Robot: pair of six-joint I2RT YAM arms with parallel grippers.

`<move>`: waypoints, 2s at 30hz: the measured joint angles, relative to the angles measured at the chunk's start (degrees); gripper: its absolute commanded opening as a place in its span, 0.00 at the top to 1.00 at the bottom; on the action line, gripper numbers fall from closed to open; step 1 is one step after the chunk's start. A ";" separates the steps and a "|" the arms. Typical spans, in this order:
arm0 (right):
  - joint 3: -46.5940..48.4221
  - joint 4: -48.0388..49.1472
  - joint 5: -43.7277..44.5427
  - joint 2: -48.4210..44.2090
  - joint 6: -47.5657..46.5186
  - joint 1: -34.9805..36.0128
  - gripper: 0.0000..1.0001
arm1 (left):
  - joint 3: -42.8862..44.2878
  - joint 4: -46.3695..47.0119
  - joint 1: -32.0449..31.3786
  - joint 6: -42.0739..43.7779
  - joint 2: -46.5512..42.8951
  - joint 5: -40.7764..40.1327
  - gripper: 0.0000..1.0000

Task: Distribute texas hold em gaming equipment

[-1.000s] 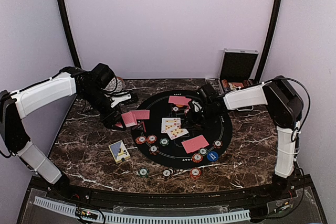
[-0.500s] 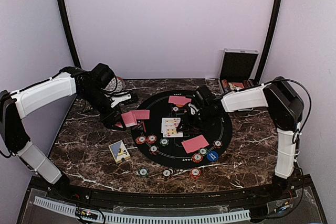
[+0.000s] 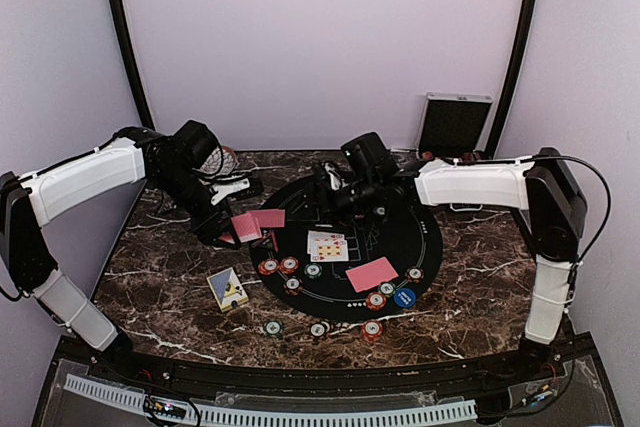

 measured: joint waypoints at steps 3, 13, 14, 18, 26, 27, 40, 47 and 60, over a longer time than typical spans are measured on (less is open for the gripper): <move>2.36 3.50 -3.02 1.99 2.47 2.60 0.20 | 0.13 0.00 0.00 0.00 0.00 0.28 1.00; 3.52 13.64 -9.88 7.43 10.93 5.42 0.20 | 0.31 0.04 0.00 0.00 0.00 0.61 1.00; 3.52 14.67 -10.25 7.52 11.69 5.44 0.21 | 0.31 0.04 0.00 0.00 0.00 0.61 1.00; 3.52 17.88 -11.43 7.63 13.86 5.62 0.21 | 0.31 0.04 0.00 0.00 0.00 0.63 1.00; 4.70 20.65 -13.14 9.62 16.28 6.16 0.24 | 0.31 0.07 0.00 0.00 0.00 0.70 1.00; 5.18 20.72 -13.31 10.05 16.44 6.21 0.24 | 0.31 0.07 0.00 0.00 0.00 0.76 1.00; 13.35 22.56 -15.23 17.51 19.54 7.26 0.26 | 0.31 0.07 0.00 0.00 0.00 1.07 1.00; 15.72 21.59 -16.28 19.45 19.61 7.72 0.30 | 0.31 0.07 0.00 0.00 0.00 1.09 1.00; 14.56 18.62 -16.06 18.75 15.58 6.34 0.38 | 0.31 0.02 -0.02 0.00 0.00 0.92 1.00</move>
